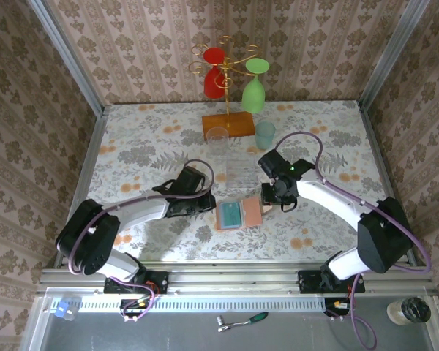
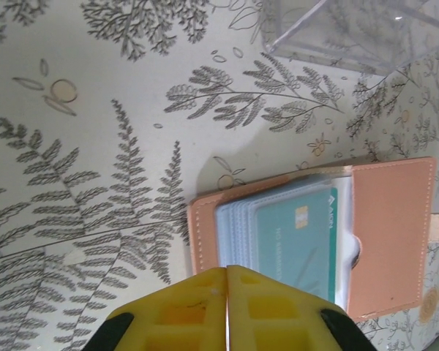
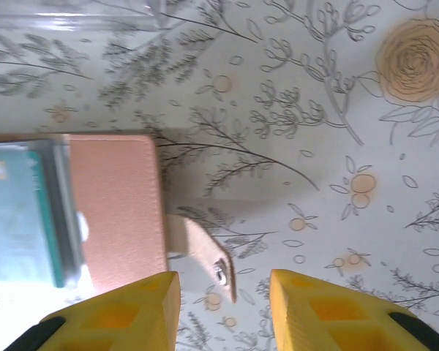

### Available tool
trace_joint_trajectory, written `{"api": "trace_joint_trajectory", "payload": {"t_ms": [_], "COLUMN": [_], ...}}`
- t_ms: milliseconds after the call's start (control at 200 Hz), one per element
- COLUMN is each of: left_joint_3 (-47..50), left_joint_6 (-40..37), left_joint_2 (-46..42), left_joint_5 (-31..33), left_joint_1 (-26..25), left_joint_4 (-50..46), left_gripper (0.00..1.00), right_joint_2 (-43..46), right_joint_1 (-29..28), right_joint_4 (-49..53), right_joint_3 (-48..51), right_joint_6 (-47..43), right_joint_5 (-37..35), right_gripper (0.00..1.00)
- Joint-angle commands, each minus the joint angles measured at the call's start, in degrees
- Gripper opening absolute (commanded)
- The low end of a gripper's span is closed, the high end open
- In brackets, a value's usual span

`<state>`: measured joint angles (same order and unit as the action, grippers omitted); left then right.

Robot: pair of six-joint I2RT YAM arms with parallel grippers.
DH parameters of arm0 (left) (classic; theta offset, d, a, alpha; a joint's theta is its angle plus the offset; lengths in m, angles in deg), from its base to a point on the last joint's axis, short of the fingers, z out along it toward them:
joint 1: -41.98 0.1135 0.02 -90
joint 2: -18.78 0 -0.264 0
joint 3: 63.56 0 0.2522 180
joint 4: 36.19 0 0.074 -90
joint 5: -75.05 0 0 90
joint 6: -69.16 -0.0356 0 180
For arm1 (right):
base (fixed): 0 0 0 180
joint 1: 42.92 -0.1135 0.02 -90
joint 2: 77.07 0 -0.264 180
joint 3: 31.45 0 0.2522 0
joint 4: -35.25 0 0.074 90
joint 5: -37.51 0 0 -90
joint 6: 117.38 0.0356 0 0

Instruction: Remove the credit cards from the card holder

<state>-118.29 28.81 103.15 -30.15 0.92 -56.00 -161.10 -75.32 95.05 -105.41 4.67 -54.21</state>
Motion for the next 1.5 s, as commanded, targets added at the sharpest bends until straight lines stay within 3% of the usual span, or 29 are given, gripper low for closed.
{"api": "trace_joint_trajectory", "payload": {"t_ms": [0, 200, 640, 740, 1045, 1495], "left_joint_3": [-1.9, -2.4, -2.0, -1.9, -2.1, -5.0], "left_joint_6": [-0.2, 1.3, 2.0, 1.9, 1.4, 0.5], "left_joint_2": [1.6, 3.1, 3.9, 3.9, 3.6, 4.8], "left_joint_5": [-1.2, -1.5, -0.4, -0.3, 0.4, 0.6], "left_joint_1": [-1.2, -3.2, -4.2, -4.2, -4.2, -4.3], "left_joint_4": [0.6, 2.1, 2.4, 2.2, 1.6, -0.4], "left_gripper": [0.1, 0.1, 0.09, 0.09, 0.08, 0.08], "right_joint_2": [1.9, 0.8, -6.6, -6.8, -5.0, 1.7], "right_joint_1": [-0.9, -1.3, -1.4, -1.6, -2.6, -2.9], "right_joint_4": [-0.4, -8.4, -10.8, -12.0, -12.5, -8.5], "right_joint_3": [-1.4, 0.9, 5.4, 6.6, 7.9, 7.2], "right_joint_6": [2.3, 4.8, 4.1, 4.8, 6.9, 6.0], "right_joint_5": [4.9, 14.4, 9.7, 10.4, 11.7, 8.8], "right_gripper": [0.38, 0.38, 0.37, 0.33, 0.23, 0.26]}}
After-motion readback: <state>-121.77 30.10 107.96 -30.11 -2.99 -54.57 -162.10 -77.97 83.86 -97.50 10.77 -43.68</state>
